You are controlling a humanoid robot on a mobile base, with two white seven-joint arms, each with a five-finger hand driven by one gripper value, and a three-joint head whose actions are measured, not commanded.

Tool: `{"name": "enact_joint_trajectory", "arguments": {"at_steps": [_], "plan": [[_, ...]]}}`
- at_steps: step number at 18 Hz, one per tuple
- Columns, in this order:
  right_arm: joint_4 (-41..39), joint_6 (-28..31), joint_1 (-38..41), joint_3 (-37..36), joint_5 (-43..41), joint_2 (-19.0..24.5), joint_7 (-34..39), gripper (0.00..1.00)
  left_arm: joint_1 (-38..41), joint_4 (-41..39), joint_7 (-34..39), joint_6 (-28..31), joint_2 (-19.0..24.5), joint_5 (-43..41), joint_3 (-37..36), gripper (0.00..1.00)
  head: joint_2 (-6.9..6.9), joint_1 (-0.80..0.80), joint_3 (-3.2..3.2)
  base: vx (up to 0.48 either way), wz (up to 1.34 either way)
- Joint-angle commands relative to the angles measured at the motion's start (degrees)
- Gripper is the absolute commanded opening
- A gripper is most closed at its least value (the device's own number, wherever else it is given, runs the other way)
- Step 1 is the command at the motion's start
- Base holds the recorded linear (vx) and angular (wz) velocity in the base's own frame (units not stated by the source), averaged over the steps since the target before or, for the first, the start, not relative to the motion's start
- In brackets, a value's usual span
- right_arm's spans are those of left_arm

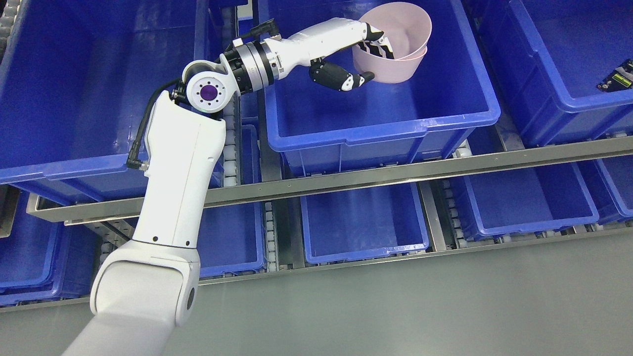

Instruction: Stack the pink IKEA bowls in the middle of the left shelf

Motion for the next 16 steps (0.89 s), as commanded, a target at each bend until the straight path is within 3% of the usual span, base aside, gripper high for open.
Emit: {"name": "enact_joint_trajectory", "arguments": {"at_steps": [1, 3, 6, 7, 9, 11, 12, 16], "plan": [[-1.0, 0.0, 0.0, -0.3, -0.1, -1.0, 0.0, 1.0, 0.5, 0.0, 0.0, -0.1, 1.0, 3.5, -0.1, 0.39, 0.0, 0.0, 0.0, 0.012, 0.0], [-1.0, 0.0, 0.0, -0.3, -0.1, -1.0, 0.0, 1.0, 0.5, -0.7, 0.0, 0.0, 1.0, 6.5, -0.1, 0.41, 0.0, 0.0, 0.0, 0.013, 0.0], [-1.0, 0.0, 0.0, -0.3, -0.1, -1.0, 0.0, 1.0, 0.5, -2.3, 2.5, 0.4, 1.0, 10.8, 1.5, 0.62, 0.0, 0.0, 0.0, 0.012, 0.0], [-1.0, 0.0, 0.0, -0.3, -0.1, -1.0, 0.0, 1.0, 0.5, -2.4, 7.3, 0.8, 1.0, 12.9, 1.5, 0.76, 0.0, 0.0, 0.0, 0.011, 0.0], [-1.0, 0.0, 0.0, -0.3, -0.1, -1.0, 0.0, 1.0, 1.3, -2.5, 21.0, 3.2, 1.0, 18.0, 1.5, 0.92, 0.0, 0.0, 0.0, 0.0, 0.0], [-1.0, 0.0, 0.0, -0.3, -0.1, -1.0, 0.0, 1.0, 1.9, -4.1, 39.0, 15.7, 1.0, 32.2, 0.8, 0.98, 0.0, 0.0, 0.0, 0.0, 0.0], [-1.0, 0.0, 0.0, -0.3, -0.1, -1.0, 0.0, 1.0, 2.1, -5.0, 43.6, 21.2, 1.0, 38.6, 0.7, 0.99, 0.0, 0.0, 0.0, 0.0, 0.0], [-1.0, 0.0, 0.0, -0.3, -0.1, -1.0, 0.0, 1.0, 7.4, -13.9, 46.4, 25.7, 1.0, 42.8, 0.7, 1.0, 0.0, 0.0, 0.0, -0.043, 0.0]]}}
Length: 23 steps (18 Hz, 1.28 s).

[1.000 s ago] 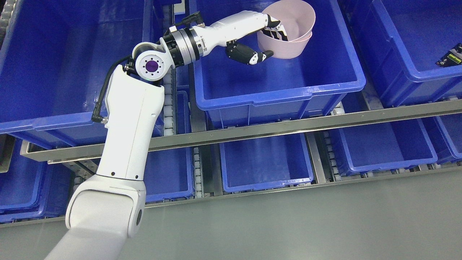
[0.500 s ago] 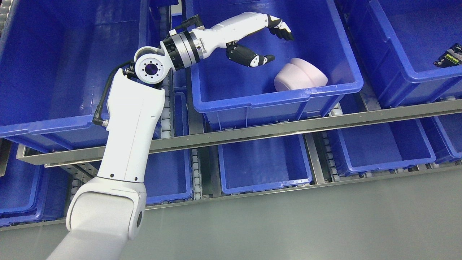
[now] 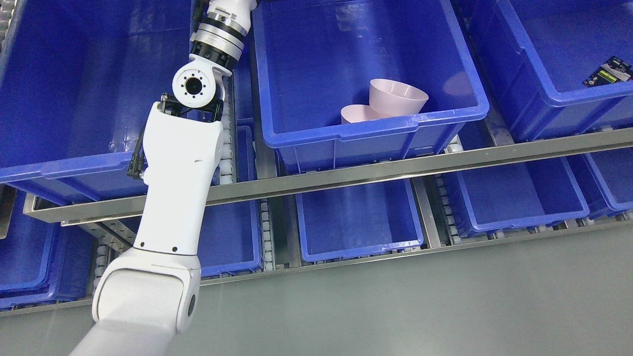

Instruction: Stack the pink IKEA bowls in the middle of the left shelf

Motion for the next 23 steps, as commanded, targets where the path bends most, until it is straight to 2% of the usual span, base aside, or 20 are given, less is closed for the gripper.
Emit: {"name": "enact_joint_trajectory", "arguments": {"at_steps": [1, 6, 16, 20, 23], "plan": [[-1.0, 0.0, 0.0, -0.3, -0.1, -1.0, 0.0, 1.0, 6.0, -12.1, 5.6, 6.5, 1.0, 11.9, 0.0, 1.0, 0.0, 0.0, 0.0, -0.091, -0.01], [-1.0, 0.0, 0.0, -0.3, -0.1, -1.0, 0.0, 1.0, 11.6, -22.0, 5.3, 10.6, 1.0, 12.0, 0.7, 1.0, -0.01, 0.0, 0.0, -0.102, 0.0], [-1.0, 0.0, 0.0, -0.3, -0.1, -1.0, 0.0, 1.0, 25.8, -37.3, 4.6, 12.4, 1.0, 12.0, 0.9, 1.0, -0.01, 0.0, 0.0, -0.203, -0.01], [-1.0, 0.0, 0.0, -0.3, -0.1, -1.0, 0.0, 1.0, 37.7, -37.9, 4.2, 8.3, 1.0, 11.8, -6.8, 1.0, -0.01, 0.0, 0.0, -0.268, 0.0], [-1.0, 0.0, 0.0, -0.3, -0.1, -1.0, 0.0, 1.0, 44.8, -37.6, 4.2, 5.2, 1.0, 11.6, -8.7, 1.0, -0.01, 0.0, 0.0, -0.271, 0.0]]}}
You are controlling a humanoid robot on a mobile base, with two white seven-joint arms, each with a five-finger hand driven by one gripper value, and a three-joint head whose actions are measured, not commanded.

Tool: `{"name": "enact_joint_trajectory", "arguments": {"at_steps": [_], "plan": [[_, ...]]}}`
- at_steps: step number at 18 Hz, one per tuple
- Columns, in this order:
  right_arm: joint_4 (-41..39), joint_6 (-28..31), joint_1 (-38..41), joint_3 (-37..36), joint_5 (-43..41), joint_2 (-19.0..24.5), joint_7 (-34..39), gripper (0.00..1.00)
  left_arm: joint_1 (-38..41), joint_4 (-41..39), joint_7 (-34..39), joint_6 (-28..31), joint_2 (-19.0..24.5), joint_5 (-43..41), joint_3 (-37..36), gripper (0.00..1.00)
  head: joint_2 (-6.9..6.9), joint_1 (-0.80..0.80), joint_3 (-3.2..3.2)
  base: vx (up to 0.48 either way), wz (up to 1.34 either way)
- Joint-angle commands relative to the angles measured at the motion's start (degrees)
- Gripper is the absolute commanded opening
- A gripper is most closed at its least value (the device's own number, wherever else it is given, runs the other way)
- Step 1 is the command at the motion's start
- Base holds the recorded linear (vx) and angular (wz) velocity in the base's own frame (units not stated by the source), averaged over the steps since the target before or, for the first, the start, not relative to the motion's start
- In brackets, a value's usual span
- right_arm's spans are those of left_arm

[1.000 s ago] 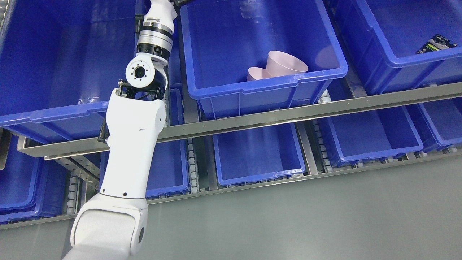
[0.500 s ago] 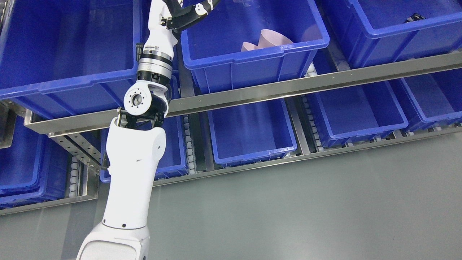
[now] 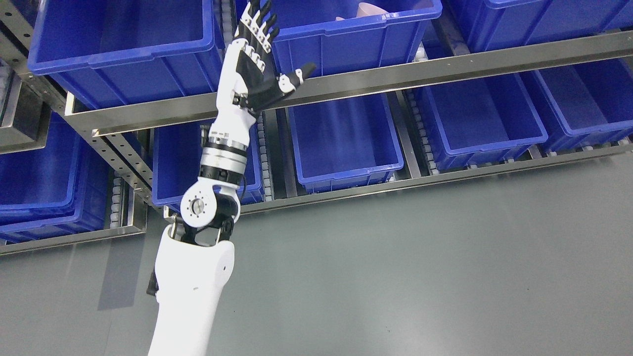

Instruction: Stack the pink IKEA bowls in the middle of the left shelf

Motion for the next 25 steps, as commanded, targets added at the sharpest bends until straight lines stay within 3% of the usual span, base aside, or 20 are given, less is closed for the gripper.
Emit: {"name": "enact_joint_trajectory", "arguments": {"at_steps": [1, 5, 11, 25], "plan": [[-1.0, 0.0, 0.0, -0.3, -0.1, -1.0, 0.0, 1.0, 14.1, -6.0, 0.0, -4.3, 1.0, -0.1, -6.2, 1.0, 0.0, 0.0, 0.0, -0.244, 0.0], [-1.0, 0.0, 0.0, -0.3, -0.1, -1.0, 0.0, 1.0, 19.3, 1.7, 0.2, -12.9, 1.0, -0.5, -3.1, 1.0, 0.0, 0.0, 0.0, -0.159, -0.03], [-1.0, 0.0, 0.0, -0.3, -0.1, -1.0, 0.0, 1.0, 20.0, 3.7, 0.7, -13.0, 1.0, -0.4, 3.2, 1.0, -0.01, 0.0, 0.0, -0.076, -0.02], [-1.0, 0.0, 0.0, -0.3, -0.1, -1.0, 0.0, 1.0, 19.9, 2.3, 0.0, -13.7, 1.0, -0.4, 8.2, 1.0, -0.01, 0.0, 0.0, 0.001, 0.0]]}}
